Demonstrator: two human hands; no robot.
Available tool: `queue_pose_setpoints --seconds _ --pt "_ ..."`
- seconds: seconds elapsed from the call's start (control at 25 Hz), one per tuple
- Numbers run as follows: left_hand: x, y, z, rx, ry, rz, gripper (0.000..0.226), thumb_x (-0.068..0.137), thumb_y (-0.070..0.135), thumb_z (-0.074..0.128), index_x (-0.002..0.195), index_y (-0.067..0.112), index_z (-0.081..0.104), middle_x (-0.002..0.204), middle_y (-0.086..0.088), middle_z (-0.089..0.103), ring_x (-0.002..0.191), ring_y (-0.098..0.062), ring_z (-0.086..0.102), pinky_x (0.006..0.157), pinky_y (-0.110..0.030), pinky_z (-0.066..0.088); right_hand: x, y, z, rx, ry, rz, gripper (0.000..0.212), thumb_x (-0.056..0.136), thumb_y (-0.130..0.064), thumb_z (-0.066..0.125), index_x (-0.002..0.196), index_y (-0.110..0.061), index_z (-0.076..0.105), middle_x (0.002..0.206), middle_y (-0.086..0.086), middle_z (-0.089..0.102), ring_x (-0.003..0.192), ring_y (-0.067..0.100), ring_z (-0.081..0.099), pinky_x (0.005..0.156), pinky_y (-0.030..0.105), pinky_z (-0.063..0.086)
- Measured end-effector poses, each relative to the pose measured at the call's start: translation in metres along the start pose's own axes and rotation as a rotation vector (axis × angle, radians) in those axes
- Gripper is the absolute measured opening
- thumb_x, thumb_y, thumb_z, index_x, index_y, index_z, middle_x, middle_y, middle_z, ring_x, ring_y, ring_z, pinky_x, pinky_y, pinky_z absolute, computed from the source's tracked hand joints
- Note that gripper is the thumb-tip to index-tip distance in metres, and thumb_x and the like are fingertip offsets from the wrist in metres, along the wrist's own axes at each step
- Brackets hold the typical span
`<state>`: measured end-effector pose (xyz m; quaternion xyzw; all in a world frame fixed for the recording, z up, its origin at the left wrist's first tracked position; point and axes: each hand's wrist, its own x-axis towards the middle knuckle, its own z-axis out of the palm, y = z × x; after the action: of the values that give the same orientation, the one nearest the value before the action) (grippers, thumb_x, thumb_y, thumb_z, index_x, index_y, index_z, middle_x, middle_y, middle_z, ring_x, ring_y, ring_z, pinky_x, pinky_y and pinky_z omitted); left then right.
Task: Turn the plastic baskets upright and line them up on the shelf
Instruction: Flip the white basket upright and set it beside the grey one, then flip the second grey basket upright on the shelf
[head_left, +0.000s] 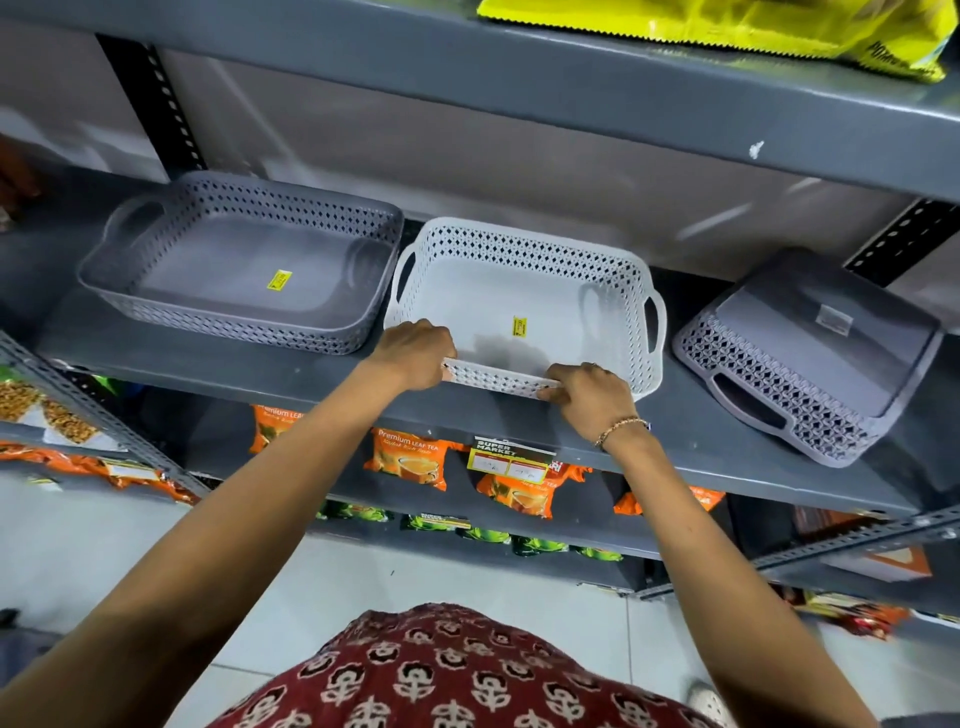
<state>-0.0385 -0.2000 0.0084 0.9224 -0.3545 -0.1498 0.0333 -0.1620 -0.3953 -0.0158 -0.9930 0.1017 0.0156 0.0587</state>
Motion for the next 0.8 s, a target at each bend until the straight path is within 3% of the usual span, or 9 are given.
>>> queue_pose_setpoints --seconds 0.08,0.16,0.24,0.36,0.56,0.72,0.8 --pt "0.002 -0.004 -0.003 -0.051 -0.090 0.060 0.012 0.086 0.026 0.063 0.085 0.014 0.062 0.080 -0.001 0.057 0.101 -0.031 0.058 0.075 -0.034 0.046 0.001 0.000 -0.005 0.050 -0.062 0.006 0.028 0.091 -0.039 0.051 0.107 -0.019 0.061 0.104 0.017 0.068 0.100 0.035 0.060 0.071 0.034 0.044" --pt "0.005 -0.007 -0.012 -0.209 -0.139 0.154 0.034 0.084 0.030 0.068 0.114 0.017 0.063 0.115 -0.003 0.064 0.119 -0.025 0.053 0.096 -0.034 0.044 -0.001 -0.001 -0.013 0.145 -0.068 0.034 0.035 0.084 -0.049 0.057 0.105 -0.022 0.064 0.105 0.012 0.069 0.101 0.032 0.060 0.071 0.033 0.042" --pt "0.010 -0.001 -0.025 -0.420 -0.060 0.252 0.046 0.082 0.032 0.069 0.125 0.019 0.058 0.134 0.001 0.058 0.127 -0.016 0.048 0.100 -0.024 0.036 -0.006 -0.003 -0.020 0.230 0.076 0.071 0.037 0.080 -0.052 0.061 0.104 -0.024 0.066 0.108 0.006 0.071 0.102 0.029 0.061 0.076 0.033 0.046" --pt "0.021 0.031 -0.037 -0.607 0.098 0.330 0.035 0.087 0.026 0.064 0.120 0.015 0.063 0.128 -0.001 0.063 0.122 -0.014 0.054 0.098 -0.020 0.037 -0.018 0.004 -0.028 0.368 0.335 0.173 0.020 0.084 -0.038 0.062 0.092 -0.020 0.070 0.096 0.001 0.075 0.089 0.022 0.068 0.071 0.028 0.049" --pt "0.043 0.124 -0.030 -0.383 0.176 0.425 0.037 0.094 0.027 0.053 0.129 0.016 0.056 0.135 -0.004 0.057 0.123 -0.027 0.050 0.104 -0.028 0.031 -0.047 0.066 -0.048 0.577 0.550 0.332 0.015 0.086 -0.022 0.063 0.087 -0.010 0.072 0.083 0.008 0.075 0.068 0.012 0.061 0.068 0.016 0.044" --pt "0.068 0.216 -0.024 -0.231 0.122 0.515 0.057 0.095 0.024 0.050 0.145 0.008 0.029 0.155 -0.010 0.028 0.143 -0.027 0.024 0.113 -0.030 0.018 -0.086 0.149 -0.061 0.756 0.757 0.606 0.021 0.088 -0.025 0.060 0.093 -0.007 0.070 0.084 0.012 0.072 0.075 0.017 0.063 0.073 0.028 0.050" --pt "0.081 0.251 -0.019 -0.135 0.112 0.570 0.070 0.093 0.024 0.054 0.148 0.003 0.016 0.158 -0.013 0.013 0.147 -0.025 0.008 0.116 -0.029 0.009 -0.106 0.192 -0.061 1.009 0.896 0.827 0.020 0.091 -0.021 0.056 0.091 -0.004 0.067 0.080 0.012 0.069 0.074 0.018 0.061 0.074 0.031 0.050"
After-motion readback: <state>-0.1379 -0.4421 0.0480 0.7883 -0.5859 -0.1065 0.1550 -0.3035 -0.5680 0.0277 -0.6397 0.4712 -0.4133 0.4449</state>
